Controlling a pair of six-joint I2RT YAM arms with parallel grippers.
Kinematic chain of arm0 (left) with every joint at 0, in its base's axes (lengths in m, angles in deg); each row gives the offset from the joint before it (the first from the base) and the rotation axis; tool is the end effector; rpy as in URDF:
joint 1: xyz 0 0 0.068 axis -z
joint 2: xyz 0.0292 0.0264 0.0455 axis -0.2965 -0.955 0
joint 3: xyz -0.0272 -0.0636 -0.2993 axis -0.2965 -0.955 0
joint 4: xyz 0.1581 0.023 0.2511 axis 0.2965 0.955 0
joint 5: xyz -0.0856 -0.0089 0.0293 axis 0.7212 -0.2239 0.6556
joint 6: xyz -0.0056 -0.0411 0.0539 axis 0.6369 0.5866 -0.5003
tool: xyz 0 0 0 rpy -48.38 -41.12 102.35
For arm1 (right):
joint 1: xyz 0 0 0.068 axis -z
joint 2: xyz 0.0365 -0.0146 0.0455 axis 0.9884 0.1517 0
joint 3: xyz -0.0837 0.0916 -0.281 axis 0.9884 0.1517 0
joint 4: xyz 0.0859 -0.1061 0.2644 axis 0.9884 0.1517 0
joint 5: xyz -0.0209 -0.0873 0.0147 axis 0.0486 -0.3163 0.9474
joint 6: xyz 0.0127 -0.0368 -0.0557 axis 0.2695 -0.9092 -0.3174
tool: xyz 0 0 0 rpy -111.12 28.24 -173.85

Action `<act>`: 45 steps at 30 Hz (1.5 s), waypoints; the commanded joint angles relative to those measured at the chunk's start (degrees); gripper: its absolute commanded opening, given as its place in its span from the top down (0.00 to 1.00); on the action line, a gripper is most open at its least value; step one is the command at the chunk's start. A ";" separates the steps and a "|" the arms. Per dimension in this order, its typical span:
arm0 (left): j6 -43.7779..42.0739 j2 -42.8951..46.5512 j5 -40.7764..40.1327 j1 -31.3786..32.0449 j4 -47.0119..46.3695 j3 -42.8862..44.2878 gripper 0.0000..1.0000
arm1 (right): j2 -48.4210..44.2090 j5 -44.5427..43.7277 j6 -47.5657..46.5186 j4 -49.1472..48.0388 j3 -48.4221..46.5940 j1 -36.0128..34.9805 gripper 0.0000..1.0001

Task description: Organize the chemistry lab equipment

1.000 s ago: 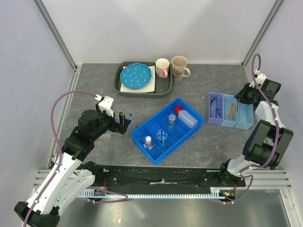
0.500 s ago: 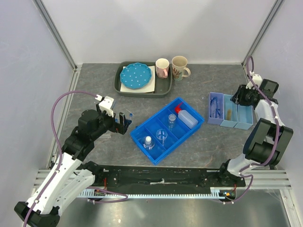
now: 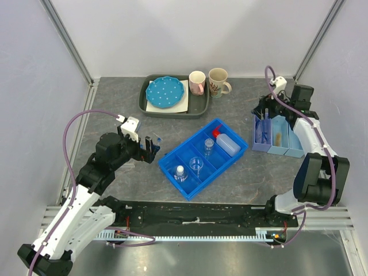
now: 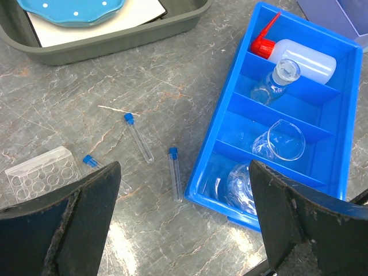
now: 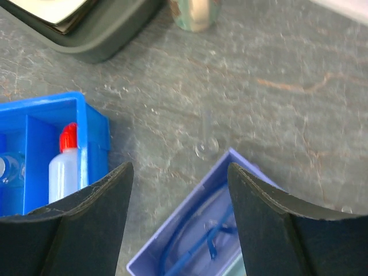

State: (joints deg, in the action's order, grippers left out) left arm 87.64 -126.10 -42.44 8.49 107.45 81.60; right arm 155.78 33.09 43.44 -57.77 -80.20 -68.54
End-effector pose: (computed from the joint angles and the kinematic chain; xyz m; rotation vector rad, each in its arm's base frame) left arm 0.1606 -0.0838 0.3277 0.4024 1.9227 -0.4722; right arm 0.3757 -0.0487 0.2951 -0.4907 2.0100 0.4396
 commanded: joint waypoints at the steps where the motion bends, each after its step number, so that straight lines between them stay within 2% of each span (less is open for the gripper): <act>1: -1.62 -0.06 -0.79 -0.07 -3.04 0.16 0.01 | -0.62 -3.19 -0.42 -7.77 -0.65 -4.29 0.26; 5: -1.63 -0.23 -0.88 -0.07 -2.96 0.08 0.01 | 2.90 -11.70 6.01 -12.25 -2.76 -6.93 0.27; 13: -1.63 -0.23 -1.06 -0.07 -3.04 0.08 0.02 | 7.47 -16.56 9.62 -14.37 -4.44 -9.13 0.34; 17: -1.71 -0.32 -1.14 -0.07 -2.96 0.08 0.01 | 9.32 -17.09 10.50 -14.46 -5.23 -9.83 0.48; 22: -1.80 -0.32 -1.23 -0.07 -2.96 0.07 0.01 | 11.08 -17.70 10.85 -16.30 -5.93 -10.36 0.60; 29: -1.71 -0.32 -1.32 -0.07 -2.96 -0.01 0.02 | 12.22 -18.23 10.85 -16.65 -6.90 -10.53 0.84; 37: -1.71 -0.32 -1.41 -0.07 -2.96 0.07 0.01 | 9.68 -17.35 12.08 -17.09 -8.22 -10.62 0.93; 45: -1.71 0.12 -1.67 -0.07 -2.96 0.08 0.01 | 3.62 -14.45 12.79 -13.16 -11.03 -10.71 0.94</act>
State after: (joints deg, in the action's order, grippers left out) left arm 87.64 -126.45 -43.49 8.49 107.45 81.60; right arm 165.11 16.20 55.72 -71.61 -86.69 -78.92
